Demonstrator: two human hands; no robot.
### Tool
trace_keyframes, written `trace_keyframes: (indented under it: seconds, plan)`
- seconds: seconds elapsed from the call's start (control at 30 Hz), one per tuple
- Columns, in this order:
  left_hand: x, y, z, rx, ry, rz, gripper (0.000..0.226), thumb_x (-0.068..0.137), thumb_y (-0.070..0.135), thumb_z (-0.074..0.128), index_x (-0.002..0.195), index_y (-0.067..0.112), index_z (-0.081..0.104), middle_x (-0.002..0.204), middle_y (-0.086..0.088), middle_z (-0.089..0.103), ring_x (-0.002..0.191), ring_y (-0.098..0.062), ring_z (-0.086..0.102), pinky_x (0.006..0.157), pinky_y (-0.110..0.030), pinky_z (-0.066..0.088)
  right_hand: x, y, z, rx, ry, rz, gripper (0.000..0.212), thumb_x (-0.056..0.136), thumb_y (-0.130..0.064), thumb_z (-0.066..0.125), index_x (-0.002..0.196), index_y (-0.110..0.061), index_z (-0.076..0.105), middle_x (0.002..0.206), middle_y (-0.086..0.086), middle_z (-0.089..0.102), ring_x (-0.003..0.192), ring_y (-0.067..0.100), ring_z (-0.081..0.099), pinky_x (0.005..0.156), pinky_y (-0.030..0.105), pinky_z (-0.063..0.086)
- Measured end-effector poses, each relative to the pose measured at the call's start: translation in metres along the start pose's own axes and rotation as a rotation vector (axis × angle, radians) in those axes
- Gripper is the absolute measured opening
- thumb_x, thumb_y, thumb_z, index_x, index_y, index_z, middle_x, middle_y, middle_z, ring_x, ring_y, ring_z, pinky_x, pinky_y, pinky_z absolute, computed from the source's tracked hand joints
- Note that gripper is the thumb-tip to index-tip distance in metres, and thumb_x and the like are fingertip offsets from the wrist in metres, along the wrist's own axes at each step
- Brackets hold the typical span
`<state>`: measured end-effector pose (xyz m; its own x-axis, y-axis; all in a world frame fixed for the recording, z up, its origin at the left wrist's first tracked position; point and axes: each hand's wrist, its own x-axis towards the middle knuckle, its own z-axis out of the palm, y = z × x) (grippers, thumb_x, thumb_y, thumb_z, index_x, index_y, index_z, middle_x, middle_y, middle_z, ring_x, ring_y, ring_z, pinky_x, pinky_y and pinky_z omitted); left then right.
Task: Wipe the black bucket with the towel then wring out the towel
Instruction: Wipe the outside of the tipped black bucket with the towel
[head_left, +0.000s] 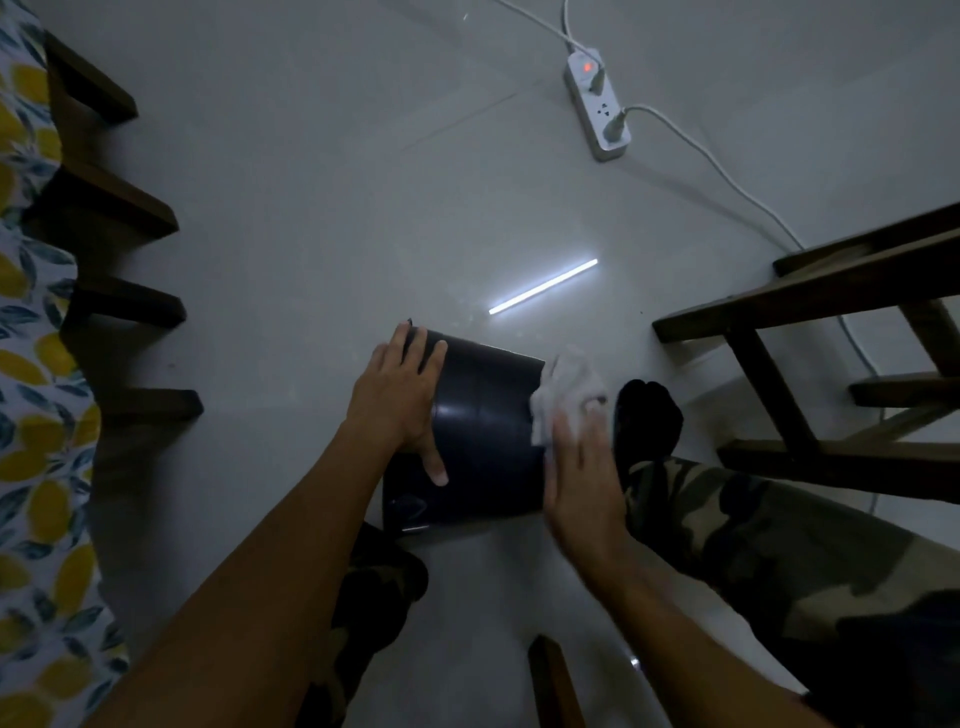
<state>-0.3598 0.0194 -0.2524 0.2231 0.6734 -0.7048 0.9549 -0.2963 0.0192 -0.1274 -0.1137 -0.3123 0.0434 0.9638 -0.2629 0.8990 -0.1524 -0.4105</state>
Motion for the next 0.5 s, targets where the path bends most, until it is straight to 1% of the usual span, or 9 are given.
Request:
trace_keyframes:
  seconds: [0.07,0.13,0.2,0.23,0.27,0.33,0.37,0.43,0.5]
  plan:
    - [0.006,-0.001,-0.001,-0.003,-0.007,-0.004,0.174,0.027,0.083,0.081,0.158,0.012,-0.008,0.166,-0.015,-0.013,0.15,-0.035,-0.019,0.122,-0.049,-0.002,-0.049,-0.012,0.012,0.005,-0.105,-0.213,0.062,0.096,-0.021,0.047,0.157,-0.02,0.034,0.162,0.018,0.032,0.155,0.032,0.013,0.122,0.05,0.027]
    - [0.007,-0.002,0.001,0.024,0.007,0.005,0.167,0.035,0.081,0.081,0.158,0.011,-0.006,0.166,-0.015,-0.011,0.151,-0.035,-0.017,0.122,-0.047,0.0,-0.056,-0.028,0.021,0.101,-0.245,-0.431,0.057,0.099,-0.019,0.039,0.156,-0.025,0.038,0.162,0.011,0.036,0.155,0.025,0.015,0.125,0.045,0.02]
    - [0.008,-0.006,0.004,0.052,0.047,0.02,0.151,0.052,0.075,0.081,0.158,0.01,-0.005,0.166,-0.015,-0.007,0.151,-0.036,-0.016,0.122,-0.045,0.004,-0.034,-0.043,0.019,0.189,-0.266,-0.452,0.042,0.109,-0.039,0.034,0.151,-0.035,0.044,0.161,-0.004,0.038,0.152,0.01,0.026,0.126,0.035,0.022]
    - [0.009,-0.008,0.004,0.056,0.057,0.026,0.146,0.057,0.073,0.08,0.158,0.01,-0.004,0.166,-0.015,-0.006,0.151,-0.036,-0.015,0.123,-0.045,0.006,-0.024,-0.046,0.014,0.249,-0.267,-0.426,0.041,0.107,-0.045,0.045,0.147,-0.039,0.048,0.157,-0.01,0.043,0.147,0.006,0.035,0.123,0.034,0.03]
    - [0.01,-0.01,0.003,0.058,0.061,0.03,0.143,0.059,0.073,0.078,0.158,0.01,-0.003,0.166,-0.015,-0.004,0.151,-0.037,-0.014,0.123,-0.046,0.007,-0.017,-0.043,0.014,0.243,-0.242,-0.452,0.041,0.104,-0.046,0.052,0.145,-0.042,0.049,0.155,-0.012,0.045,0.145,0.007,0.039,0.12,0.035,0.035]
    - [0.013,-0.011,0.0,0.066,0.048,0.033,0.144,0.057,0.08,0.074,0.158,0.009,-0.001,0.166,-0.016,-0.002,0.151,-0.039,-0.011,0.123,-0.048,0.007,-0.005,-0.028,0.016,0.161,-0.26,-0.549,0.043,0.108,-0.046,0.041,0.151,-0.043,0.041,0.163,-0.006,0.034,0.151,0.018,0.031,0.12,0.04,0.033]
    - [0.013,-0.011,-0.001,0.066,0.03,0.032,0.151,0.051,0.084,0.073,0.158,0.01,-0.002,0.166,-0.016,-0.003,0.151,-0.039,-0.012,0.124,-0.049,0.006,0.003,-0.021,0.019,0.121,-0.226,-0.508,0.048,0.108,-0.05,0.032,0.155,-0.041,0.035,0.166,-0.001,0.026,0.154,0.022,0.023,0.121,0.043,0.031]
    - [0.01,-0.01,-0.001,0.062,0.007,0.03,0.166,0.033,0.09,0.072,0.159,0.012,-0.003,0.166,-0.015,-0.005,0.151,-0.039,-0.013,0.122,-0.055,0.006,0.027,-0.019,0.021,0.16,-0.085,-0.165,0.054,0.106,-0.054,0.024,0.157,-0.035,0.033,0.167,0.003,0.022,0.156,0.023,0.016,0.123,0.048,0.025]
    - [0.003,-0.008,0.001,0.063,0.011,0.024,0.17,0.028,0.091,0.072,0.159,0.014,-0.005,0.166,-0.013,-0.008,0.15,-0.039,-0.017,0.121,-0.06,0.006,0.051,-0.033,0.008,0.139,0.08,0.194,0.054,0.105,-0.052,0.023,0.152,-0.031,0.04,0.16,0.006,0.035,0.15,0.026,0.029,0.119,0.05,0.031]
